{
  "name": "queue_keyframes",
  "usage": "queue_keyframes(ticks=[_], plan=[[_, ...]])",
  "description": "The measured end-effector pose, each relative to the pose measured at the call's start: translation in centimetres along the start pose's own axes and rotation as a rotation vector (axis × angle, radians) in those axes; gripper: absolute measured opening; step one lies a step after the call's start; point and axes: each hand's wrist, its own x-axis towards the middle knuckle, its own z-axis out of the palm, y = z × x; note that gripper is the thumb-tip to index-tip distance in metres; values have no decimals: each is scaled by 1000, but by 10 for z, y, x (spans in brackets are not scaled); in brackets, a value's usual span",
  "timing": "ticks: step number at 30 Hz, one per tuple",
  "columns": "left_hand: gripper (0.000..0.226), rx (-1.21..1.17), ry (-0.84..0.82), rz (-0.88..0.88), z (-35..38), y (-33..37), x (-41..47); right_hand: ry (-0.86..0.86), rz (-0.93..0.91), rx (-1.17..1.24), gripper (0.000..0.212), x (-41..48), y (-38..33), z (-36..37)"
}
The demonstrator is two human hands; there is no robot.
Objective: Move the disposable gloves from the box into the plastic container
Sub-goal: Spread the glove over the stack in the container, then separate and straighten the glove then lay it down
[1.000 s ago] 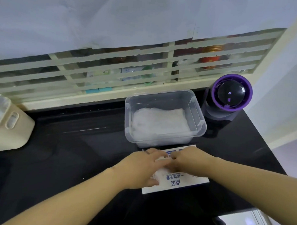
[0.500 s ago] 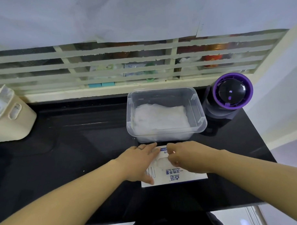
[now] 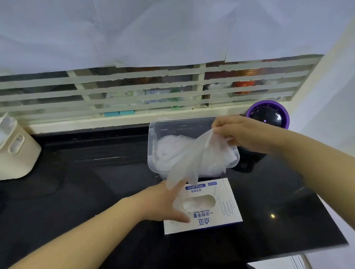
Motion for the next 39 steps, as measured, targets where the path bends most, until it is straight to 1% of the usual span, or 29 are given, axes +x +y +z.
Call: queue_keyframes(ticks=[1,3,4,5,6,7,8,9,10,12,14,15,16,17,19,22,23,24,26,28,31,33,35,36,37,39], plan=[[92,-161,-6,-4,-4,1,-4,-26,34,184,20,-2,4,0],[97,-405,-25,-9,-12,5,-10,-46,107,527,24,-5,12,3],[91,-504,-11,-2,-16,8,-11,-48,139,670,27,-5,16,4],[80,-613,6,5,-18,11,-12,-44,167,784,28,-4,20,6],[70,-761,41,15,-22,17,-12,-46,192,878,29,-4,22,9],[71,-950,87,30,-25,20,-10,-68,209,952,28,-4,23,13],[78,-1169,137,29,-30,24,-8,-90,227,993,28,-2,25,17],[83,-1340,169,19,-35,24,-4,-112,237,1003,31,0,28,21],[79,-1445,199,29,-41,27,-2,-133,239,1004,35,4,33,25],[52,-1501,295,13,-53,32,3,-175,236,1043,38,8,39,30],[23,-1554,399,-54,-62,36,10,-196,277,1132,29,15,45,35],[16,-1581,434,-85,-64,37,13,-182,292,1156,28,17,49,39],[14,-1601,459,-111,-68,41,14,-171,313,1177,29,20,55,42],[14,-1601,481,-138,-70,42,17,-151,335,1160,37,21,60,43],[17,-1595,508,-182,-73,39,20,-145,339,1127,48,23,65,40],[19,-1592,527,-219,-81,34,23,-91,320,1161,80,27,65,23],[19,-1583,536,-227,-84,32,24,-75,306,1147,87,28,63,15],[19,-1574,546,-229,-88,31,25,-72,285,1103,89,30,59,9],[20,-1524,540,-219,-94,28,28,-85,255,942,82,35,50,-4],[21,-1411,492,-193,-100,25,28,-110,242,748,67,42,40,-13],[19,-1271,389,-156,-109,24,27,-220,221,475,47,50,28,-18],[18,-1281,329,-132,-115,23,26,-268,215,393,28,56,26,-14],[18,-1351,258,-102,-117,19,25,-276,190,474,7,59,28,-6],[19,-1374,231,-92,-116,16,25,-256,176,555,4,59,29,-2],[20,-1389,219,-90,-114,13,25,-228,164,640,5,59,31,1],[21,-1415,245,-121,-109,7,26,-164,163,775,8,56,33,4]])
